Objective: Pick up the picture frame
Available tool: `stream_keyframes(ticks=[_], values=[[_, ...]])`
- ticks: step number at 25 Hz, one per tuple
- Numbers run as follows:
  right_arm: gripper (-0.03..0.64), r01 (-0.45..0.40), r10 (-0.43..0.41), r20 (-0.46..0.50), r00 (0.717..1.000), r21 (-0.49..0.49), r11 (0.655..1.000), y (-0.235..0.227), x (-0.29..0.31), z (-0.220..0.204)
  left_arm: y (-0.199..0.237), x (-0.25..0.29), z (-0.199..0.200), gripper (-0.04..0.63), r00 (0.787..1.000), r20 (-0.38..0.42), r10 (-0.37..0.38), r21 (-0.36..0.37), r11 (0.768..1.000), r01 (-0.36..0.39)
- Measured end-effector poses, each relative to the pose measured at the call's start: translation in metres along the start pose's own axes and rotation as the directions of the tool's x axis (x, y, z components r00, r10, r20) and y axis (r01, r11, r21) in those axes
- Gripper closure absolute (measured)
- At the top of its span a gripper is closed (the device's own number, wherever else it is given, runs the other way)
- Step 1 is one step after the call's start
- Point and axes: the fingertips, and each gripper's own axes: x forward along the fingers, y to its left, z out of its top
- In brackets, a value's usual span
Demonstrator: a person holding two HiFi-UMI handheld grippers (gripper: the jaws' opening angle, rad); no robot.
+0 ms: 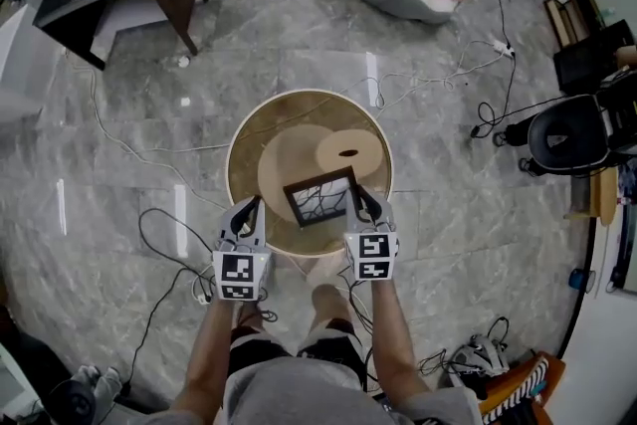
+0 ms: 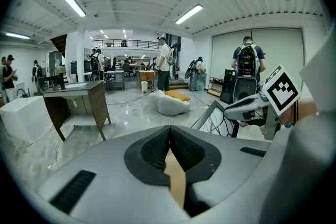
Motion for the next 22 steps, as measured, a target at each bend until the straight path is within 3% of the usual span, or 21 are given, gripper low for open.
stream_keyframes(ticks=[6, 14, 22], values=[[0.555, 0.083, -0.091, 0.099, 0.991, 0.081, 0.993, -0.008, -0.065, 0.047, -0.015, -0.034, 0.044, 0.577, 0.998, 0.052, -0.043, 0.039, 0.998, 0.041], [0.555, 0.194, -0.217, 0.215, 0.952, 0.123, 0.973, -0.021, -0.151, 0.099, -0.041, -0.08, 0.112, 0.577, 0.982, 0.143, -0.119, 0.122, 0.987, 0.102], [0.555, 0.276, -0.334, 0.26, 0.906, 0.236, 0.932, -0.021, -0.234, 0.097, -0.07, -0.127, 0.135, 0.577, 0.96, 0.203, -0.192, 0.156, 0.974, 0.162]])
